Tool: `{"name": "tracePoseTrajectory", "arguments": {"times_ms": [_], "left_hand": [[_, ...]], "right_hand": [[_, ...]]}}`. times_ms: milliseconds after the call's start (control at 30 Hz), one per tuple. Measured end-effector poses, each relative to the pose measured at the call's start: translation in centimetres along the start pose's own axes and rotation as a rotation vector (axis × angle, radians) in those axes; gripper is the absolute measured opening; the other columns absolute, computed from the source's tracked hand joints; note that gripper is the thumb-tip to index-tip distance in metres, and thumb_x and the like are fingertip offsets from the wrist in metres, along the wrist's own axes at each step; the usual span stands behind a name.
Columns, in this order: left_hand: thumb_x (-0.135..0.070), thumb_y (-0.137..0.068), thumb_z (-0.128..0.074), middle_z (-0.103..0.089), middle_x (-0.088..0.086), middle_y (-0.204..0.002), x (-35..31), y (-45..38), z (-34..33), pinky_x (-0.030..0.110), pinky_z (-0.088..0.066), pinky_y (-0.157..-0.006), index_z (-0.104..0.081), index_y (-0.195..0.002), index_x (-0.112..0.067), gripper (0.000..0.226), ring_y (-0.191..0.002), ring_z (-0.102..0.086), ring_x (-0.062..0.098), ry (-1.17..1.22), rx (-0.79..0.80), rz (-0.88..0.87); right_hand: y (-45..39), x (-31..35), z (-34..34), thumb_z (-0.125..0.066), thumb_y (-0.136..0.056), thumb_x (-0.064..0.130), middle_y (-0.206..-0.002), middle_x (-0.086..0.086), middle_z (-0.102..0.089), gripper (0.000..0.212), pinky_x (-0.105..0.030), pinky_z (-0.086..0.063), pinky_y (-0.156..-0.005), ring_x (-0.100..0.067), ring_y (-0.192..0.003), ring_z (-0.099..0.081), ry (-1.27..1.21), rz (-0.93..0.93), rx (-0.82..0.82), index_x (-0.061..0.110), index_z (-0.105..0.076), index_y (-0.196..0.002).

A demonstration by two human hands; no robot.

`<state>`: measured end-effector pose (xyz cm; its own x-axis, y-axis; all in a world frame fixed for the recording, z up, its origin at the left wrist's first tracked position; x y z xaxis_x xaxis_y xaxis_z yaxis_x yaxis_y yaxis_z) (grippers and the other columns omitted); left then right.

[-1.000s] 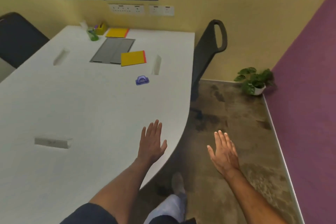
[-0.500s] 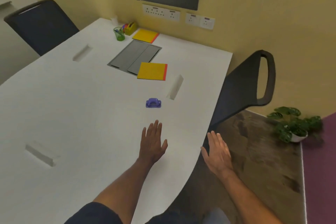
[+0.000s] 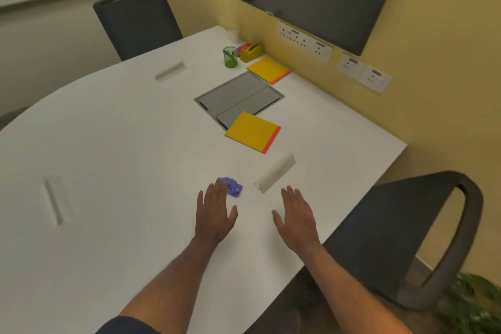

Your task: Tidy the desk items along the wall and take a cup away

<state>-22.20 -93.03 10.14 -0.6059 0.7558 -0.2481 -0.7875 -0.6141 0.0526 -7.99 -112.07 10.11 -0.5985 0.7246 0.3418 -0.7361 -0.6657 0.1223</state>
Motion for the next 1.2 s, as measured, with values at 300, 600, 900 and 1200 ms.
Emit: {"name": "tracePoseTrajectory", "arguments": {"times_ms": [300,600,900,1200], "left_hand": [[-0.046,-0.097,-0.050,-0.020,0.006,-0.167,-3.9,-7.7,-1.0,0.048,-0.015,-0.124,-0.029,-0.157,-0.011,0.072,-0.153,-0.023,0.026,0.026,-0.052,0.118],[-0.053,-0.099,-0.038,-0.014,0.004,-0.168,-3.7,-18.7,-2.3,0.047,-0.012,-0.126,-0.020,-0.159,-0.015,0.073,-0.154,-0.018,0.023,0.058,-0.063,0.205],[-0.055,-0.099,-0.045,-0.017,0.006,-0.167,-0.4,-30.2,-7.9,0.044,-0.019,-0.125,-0.018,-0.160,-0.014,0.078,-0.154,-0.019,0.025,0.302,0.022,0.357],[-0.053,-0.095,-0.055,-0.034,0.009,-0.159,3.7,-38.0,-11.9,0.050,-0.035,-0.113,-0.026,-0.156,-0.012,0.079,-0.144,-0.033,0.033,0.436,0.079,0.484]], "right_hand": [[-12.9,-4.3,4.4,-0.045,-0.103,0.045,-0.168,-0.004,-0.019,0.069,-0.041,-0.019,-0.126,-0.022,-0.156,-0.013,-0.090,0.102,-0.020,0.015,-0.021,-0.160],[-24.0,-5.8,4.5,-0.049,-0.101,0.045,-0.168,-0.005,-0.020,0.072,-0.041,-0.023,-0.124,-0.024,-0.155,-0.017,-0.113,0.074,0.058,0.015,-0.020,-0.160],[-35.8,-6.5,-0.8,-0.058,-0.097,0.048,-0.168,-0.006,-0.020,0.083,-0.044,-0.026,-0.122,-0.027,-0.154,-0.020,-0.155,-0.025,0.245,0.013,-0.016,-0.160],[-44.4,-6.7,-5.0,-0.073,-0.087,0.048,-0.163,-0.007,-0.027,0.096,-0.047,-0.035,-0.114,-0.031,-0.147,-0.032,-0.203,-0.059,0.254,0.014,-0.019,-0.158]]}}
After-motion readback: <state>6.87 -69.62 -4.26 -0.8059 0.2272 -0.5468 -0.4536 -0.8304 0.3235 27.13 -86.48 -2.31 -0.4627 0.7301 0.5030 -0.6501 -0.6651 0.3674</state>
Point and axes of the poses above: each hand's wrist, its own y-axis away from the middle knuckle, its own z-axis out of the back of the hand, x = y × z, the point moved 1 cm from there along -y, towards the middle knuckle
